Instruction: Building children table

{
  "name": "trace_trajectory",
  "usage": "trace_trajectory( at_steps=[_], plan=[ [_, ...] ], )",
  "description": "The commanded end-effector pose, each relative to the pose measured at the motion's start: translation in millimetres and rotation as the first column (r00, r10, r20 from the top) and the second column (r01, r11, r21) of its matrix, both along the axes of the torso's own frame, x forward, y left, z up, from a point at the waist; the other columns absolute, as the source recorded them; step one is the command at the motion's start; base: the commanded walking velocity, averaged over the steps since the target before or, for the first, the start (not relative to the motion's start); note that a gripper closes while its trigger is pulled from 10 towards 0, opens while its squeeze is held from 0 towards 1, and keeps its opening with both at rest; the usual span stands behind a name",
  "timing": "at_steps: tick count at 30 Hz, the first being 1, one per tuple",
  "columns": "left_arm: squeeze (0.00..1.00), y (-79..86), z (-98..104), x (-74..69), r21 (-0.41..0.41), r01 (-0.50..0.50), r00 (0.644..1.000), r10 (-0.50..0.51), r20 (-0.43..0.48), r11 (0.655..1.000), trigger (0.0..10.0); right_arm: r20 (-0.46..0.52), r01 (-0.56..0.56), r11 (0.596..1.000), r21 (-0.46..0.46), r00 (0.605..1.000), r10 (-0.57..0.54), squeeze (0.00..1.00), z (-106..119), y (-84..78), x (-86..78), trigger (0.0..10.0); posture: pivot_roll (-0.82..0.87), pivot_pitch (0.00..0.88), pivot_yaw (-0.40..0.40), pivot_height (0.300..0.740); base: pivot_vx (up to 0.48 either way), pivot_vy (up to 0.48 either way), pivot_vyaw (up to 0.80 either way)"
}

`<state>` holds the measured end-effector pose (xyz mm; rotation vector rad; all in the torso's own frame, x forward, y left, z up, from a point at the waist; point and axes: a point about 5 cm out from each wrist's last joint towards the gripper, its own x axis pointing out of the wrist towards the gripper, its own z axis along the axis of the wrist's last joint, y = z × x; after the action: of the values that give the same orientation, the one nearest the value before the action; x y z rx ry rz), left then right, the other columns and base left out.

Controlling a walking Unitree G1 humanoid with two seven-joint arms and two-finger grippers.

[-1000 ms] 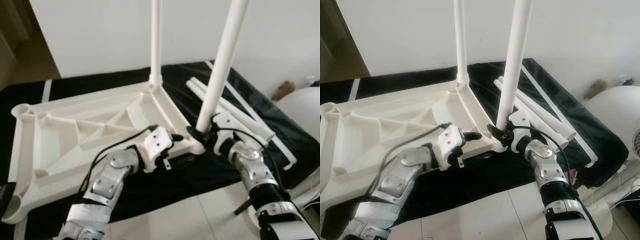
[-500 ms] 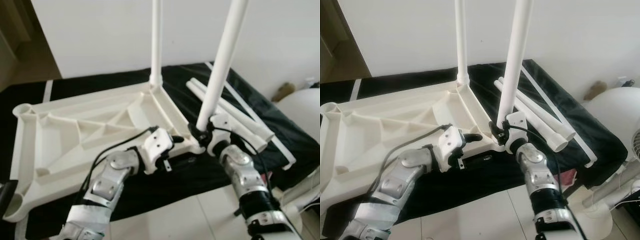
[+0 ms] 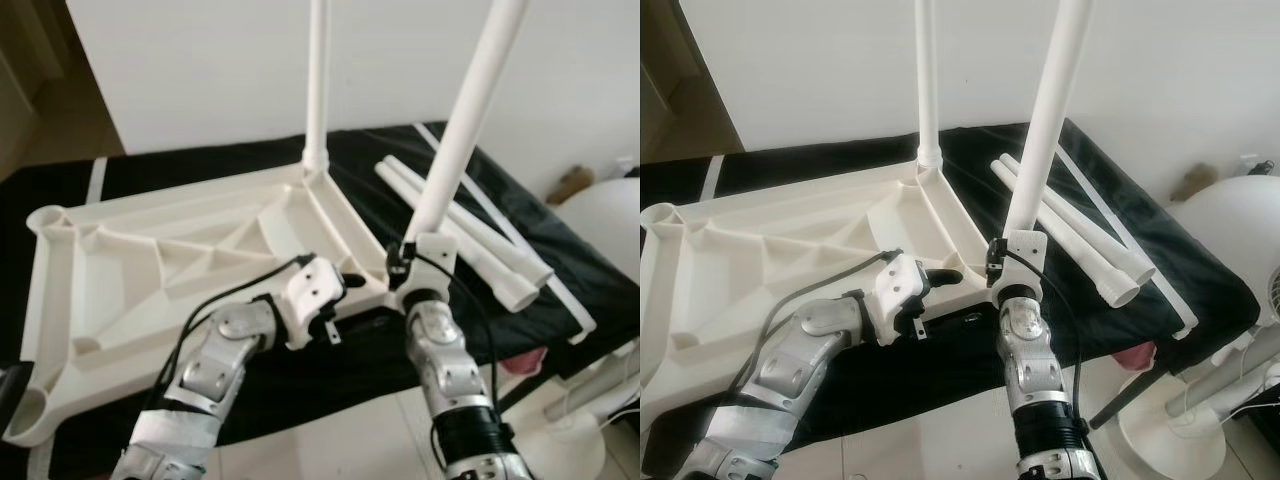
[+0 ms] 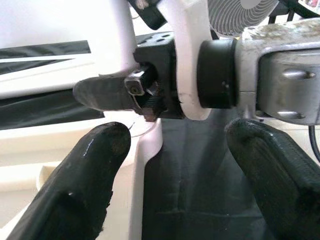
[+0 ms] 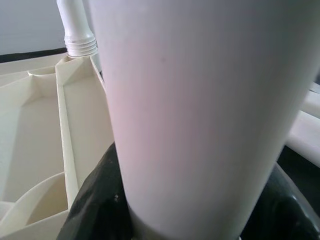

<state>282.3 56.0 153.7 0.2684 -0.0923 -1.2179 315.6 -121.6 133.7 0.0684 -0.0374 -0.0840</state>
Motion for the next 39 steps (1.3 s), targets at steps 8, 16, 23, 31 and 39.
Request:
trace_trajectory(
  at_steps=[8, 16, 23, 31, 39],
  plan=[
    [0.00, 1.4, 0.5, 0.3, 0.006, -0.016, 1.000, 0.016, 0.000, 1.000, 10.0, -0.004, 0.004, 1.000, -0.005, 1.000, -0.004, 0.70, 2.7, -9.3, -6.4, 10.0, -0.07, 0.000, 0.000, 0.740, 0.000, 0.000, 0.00],
    [0.00, 3.4, 1.2, -0.5, -0.005, -0.025, 1.000, 0.025, -0.006, 1.000, 10.0, 0.016, -0.038, 0.999, 0.008, 0.999, 0.037, 1.00, 5.5, -11.8, -12.0, 10.0, -0.07, 0.000, -0.004, 0.740, 0.000, 0.000, 0.00],
    [0.00, 4.0, 3.1, 0.3, -0.012, -0.031, 1.000, 0.030, -0.007, 0.999, 10.0, 0.030, -0.130, 0.991, 0.010, 0.991, 0.129, 0.92, 8.4, -15.7, -14.8, 10.0, -0.07, 0.000, -0.003, 0.740, 0.000, 0.000, 0.00],
    [0.00, 5.0, 3.4, 2.1, -0.007, -0.034, 0.999, 0.034, -0.007, 0.999, 10.0, 0.021, -0.258, 0.965, -0.049, 0.966, 0.259, 0.00, 9.2, -25.1, -11.9, 10.0, -0.08, 0.000, 0.002, 0.740, 0.000, 0.000, 0.00],
    [0.00, 4.1, 4.5, 4.0, -0.004, -0.033, 0.999, 0.033, -0.007, 0.999, 10.0, -0.031, -0.529, 0.823, -0.207, 0.844, 0.535, 0.00, 13.1, -28.9, 2.6, 10.0, -0.08, 0.006, 0.012, 0.740, 0.000, 0.000, 0.00]
  ],
)
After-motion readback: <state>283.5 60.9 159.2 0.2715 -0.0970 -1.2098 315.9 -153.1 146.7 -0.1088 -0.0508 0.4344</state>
